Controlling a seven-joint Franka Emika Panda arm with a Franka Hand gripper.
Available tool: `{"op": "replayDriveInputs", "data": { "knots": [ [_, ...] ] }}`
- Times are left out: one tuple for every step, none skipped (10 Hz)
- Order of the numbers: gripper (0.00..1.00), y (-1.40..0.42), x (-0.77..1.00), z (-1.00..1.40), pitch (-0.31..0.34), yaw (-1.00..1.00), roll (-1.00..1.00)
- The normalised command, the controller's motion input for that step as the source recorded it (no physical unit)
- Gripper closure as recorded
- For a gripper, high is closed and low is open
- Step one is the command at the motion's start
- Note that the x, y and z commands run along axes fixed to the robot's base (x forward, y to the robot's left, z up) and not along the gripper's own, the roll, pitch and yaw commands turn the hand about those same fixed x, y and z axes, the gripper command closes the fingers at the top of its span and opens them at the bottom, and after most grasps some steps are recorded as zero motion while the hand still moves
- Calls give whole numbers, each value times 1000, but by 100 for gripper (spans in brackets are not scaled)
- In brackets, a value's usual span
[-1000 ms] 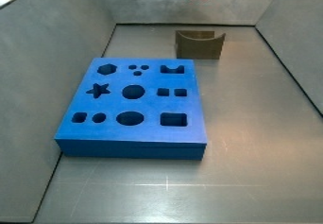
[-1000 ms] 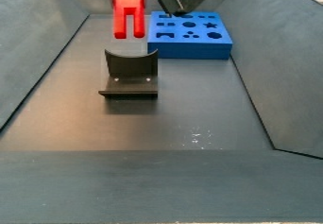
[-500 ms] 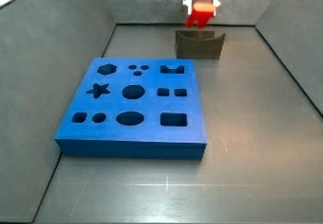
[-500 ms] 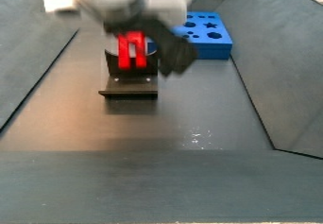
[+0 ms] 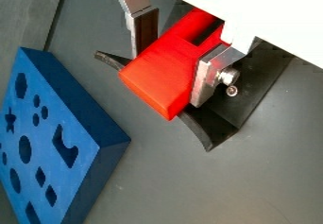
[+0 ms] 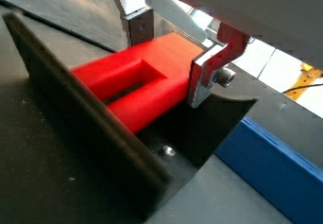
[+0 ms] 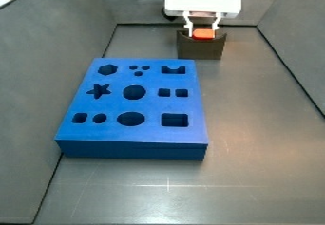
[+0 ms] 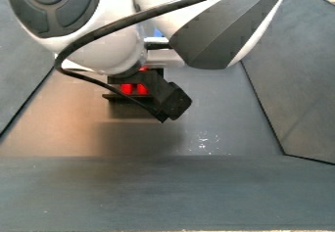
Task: Pick up the square-circle object. Move up. Place the square-circle object on the fixture. Regrasp the square-circle object. Rotate the square-circle object. Move to above the board. Insert the square-circle object.
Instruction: Place the square-circle object on the fixture, then regrasp the square-circle object.
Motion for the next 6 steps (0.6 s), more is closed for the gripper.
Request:
{"op": "replayDriveInputs", "data": {
  "knots": [
    [100,56,56,-207,-65,-69,-70],
    [100,56,55,-206,-65,-51,-69],
    [100,54,55,-206,-65,-32,-69],
    [100,54,55,-206,-64,-22,-69],
    [0,0,0,0,0,0,0],
    [0,0,0,1000,17,-63,-55]
  ]
}}
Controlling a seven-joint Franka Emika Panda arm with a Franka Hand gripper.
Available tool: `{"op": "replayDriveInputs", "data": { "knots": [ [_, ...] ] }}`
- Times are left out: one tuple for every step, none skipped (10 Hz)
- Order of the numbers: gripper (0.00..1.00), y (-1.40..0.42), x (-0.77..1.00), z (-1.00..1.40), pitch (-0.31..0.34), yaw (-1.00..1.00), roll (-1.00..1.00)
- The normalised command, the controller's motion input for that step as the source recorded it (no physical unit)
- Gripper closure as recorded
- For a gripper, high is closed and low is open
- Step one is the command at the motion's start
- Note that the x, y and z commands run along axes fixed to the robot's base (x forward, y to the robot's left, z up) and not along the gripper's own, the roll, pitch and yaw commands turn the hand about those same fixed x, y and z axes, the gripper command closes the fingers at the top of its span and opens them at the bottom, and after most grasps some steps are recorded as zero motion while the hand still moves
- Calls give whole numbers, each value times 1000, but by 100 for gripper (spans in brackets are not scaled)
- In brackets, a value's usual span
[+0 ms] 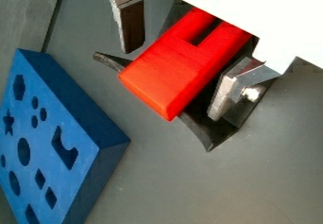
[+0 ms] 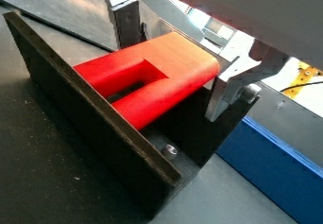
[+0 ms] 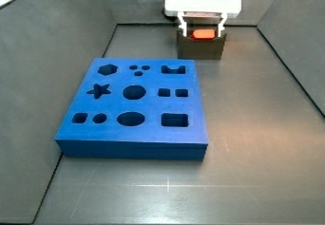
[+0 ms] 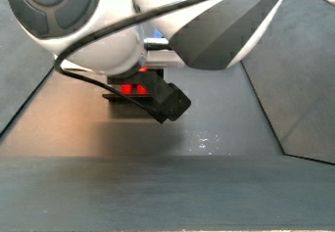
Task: Pick up the square-circle object. Move up. Place the square-circle object on the fixture. Regrasp the square-circle object. Rotate the square-circle object. Move to above the board. Insert the square-circle object.
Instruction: Regrasp the square-circle object.
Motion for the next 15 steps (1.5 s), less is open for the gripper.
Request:
{"op": "replayDriveInputs", "data": {
  "knots": [
    [0,3,-4,1000,17,-57,-52],
    [0,10,-19,1000,9,-38,-30],
    [0,10,-27,1000,-1,-25,-11],
    [0,8,-35,1000,-10,-15,3],
    [0,9,-41,835,-17,-3,14],
    [0,9,-39,648,-16,8,16],
    [0,7,-38,397,-12,19,14],
    [0,6,-38,263,-9,23,14],
    [0,-870,-126,857,53,50,1000],
    [0,-851,-114,825,53,50,1000],
    [0,-692,-123,662,43,48,1000],
    [0,-483,-104,402,37,47,1000],
    [0,-308,-68,183,36,47,1000],
    [0,-188,-38,68,36,47,1000],
    [0,-28,2,36,43,47,1000]
  ]
}}
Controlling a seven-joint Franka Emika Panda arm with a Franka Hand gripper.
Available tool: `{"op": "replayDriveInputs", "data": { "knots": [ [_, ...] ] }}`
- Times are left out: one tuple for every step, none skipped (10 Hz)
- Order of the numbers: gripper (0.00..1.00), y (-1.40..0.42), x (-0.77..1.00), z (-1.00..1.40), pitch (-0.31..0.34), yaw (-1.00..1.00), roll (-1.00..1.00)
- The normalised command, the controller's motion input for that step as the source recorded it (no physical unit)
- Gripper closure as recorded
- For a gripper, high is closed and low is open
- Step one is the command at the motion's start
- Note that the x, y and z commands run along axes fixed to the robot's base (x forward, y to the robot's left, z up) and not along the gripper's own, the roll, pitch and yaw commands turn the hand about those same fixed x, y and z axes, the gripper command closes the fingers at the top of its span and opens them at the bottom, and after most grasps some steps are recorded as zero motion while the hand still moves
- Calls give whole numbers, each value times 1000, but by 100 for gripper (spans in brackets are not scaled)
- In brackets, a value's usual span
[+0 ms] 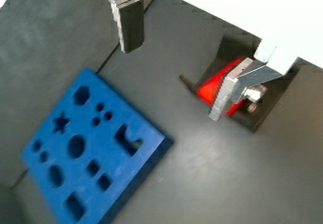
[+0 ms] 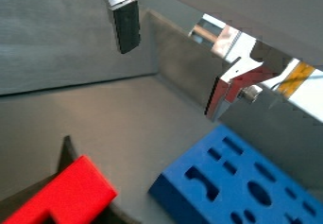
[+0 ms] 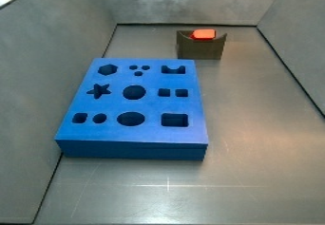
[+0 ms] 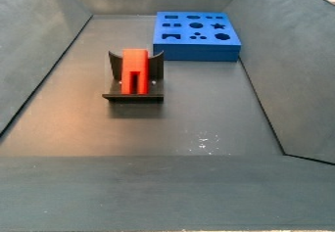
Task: Pick up the square-circle object. Move up. Place the square-circle object on the fixture. Regrasp the square-circle object. Rotate the square-circle object. Move to above the board. Insert the square-circle object.
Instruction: Regrasp the square-circle object.
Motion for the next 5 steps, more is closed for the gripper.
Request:
{"op": "replayDriveInputs", "data": {
  "knots": [
    [0,-36,0,25,43,47,1000],
    [0,-44,-8,20,40,47,1000],
    [0,-28,-22,11,35,47,1000],
    [0,-24,-28,7,31,47,1000],
    [0,-24,-27,10,28,47,1000]
  ]
}}
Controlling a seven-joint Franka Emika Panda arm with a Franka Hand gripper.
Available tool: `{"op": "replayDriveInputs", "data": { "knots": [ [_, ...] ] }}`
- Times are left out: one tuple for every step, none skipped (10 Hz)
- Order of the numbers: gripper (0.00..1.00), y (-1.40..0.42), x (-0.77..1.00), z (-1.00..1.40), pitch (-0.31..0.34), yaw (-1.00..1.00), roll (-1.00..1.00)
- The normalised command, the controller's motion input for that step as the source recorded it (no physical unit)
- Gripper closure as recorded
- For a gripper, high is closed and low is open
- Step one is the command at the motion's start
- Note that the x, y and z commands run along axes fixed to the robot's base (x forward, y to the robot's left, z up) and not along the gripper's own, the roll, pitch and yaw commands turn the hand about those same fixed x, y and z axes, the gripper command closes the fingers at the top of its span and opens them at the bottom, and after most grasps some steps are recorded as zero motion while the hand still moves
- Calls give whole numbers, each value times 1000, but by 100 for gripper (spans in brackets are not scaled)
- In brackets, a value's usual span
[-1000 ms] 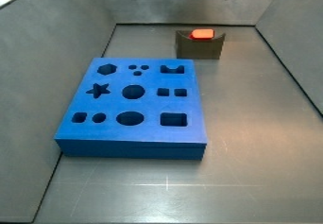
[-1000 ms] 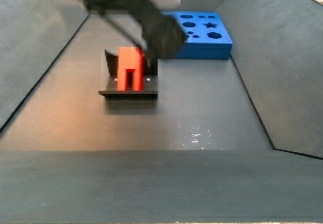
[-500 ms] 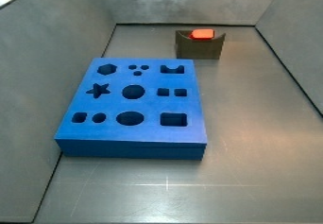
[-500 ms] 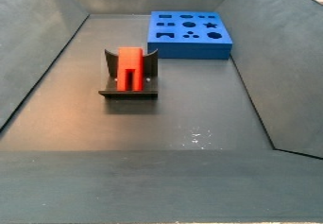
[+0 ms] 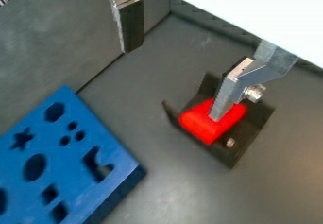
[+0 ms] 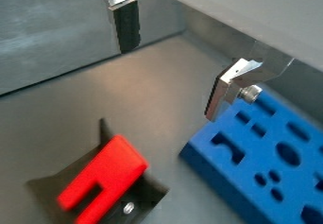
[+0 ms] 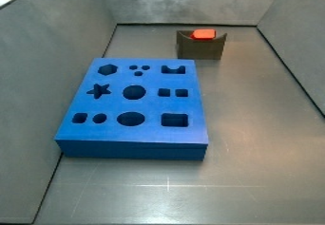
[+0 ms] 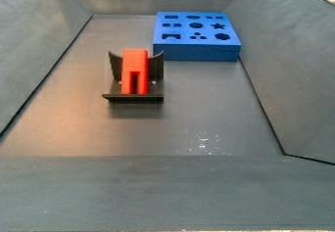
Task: Pick up the square-circle object. Move up. Place the square-circle object on the fixture. Regrasp the square-circle object. Rotate the square-circle object. Move to above the board. Insert the square-circle object.
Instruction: Regrasp the square-circle object.
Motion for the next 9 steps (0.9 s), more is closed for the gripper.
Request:
{"op": "replayDriveInputs", "data": {
  "knots": [
    [0,-23,-19,2,20,48,1000],
    [0,-24,-15,-1,18,49,1000],
    [0,-18,-16,2,16,50,1000],
    [0,-17,-14,7,18,51,1000],
    [0,-19,-8,11,21,52,1000],
    [0,-19,6,9,27,54,1000],
    [0,-19,21,-1,33,55,1000],
    [0,-23,31,-6,38,57,1000],
    [0,-24,56,-14,53,62,1000]
  ]
}}
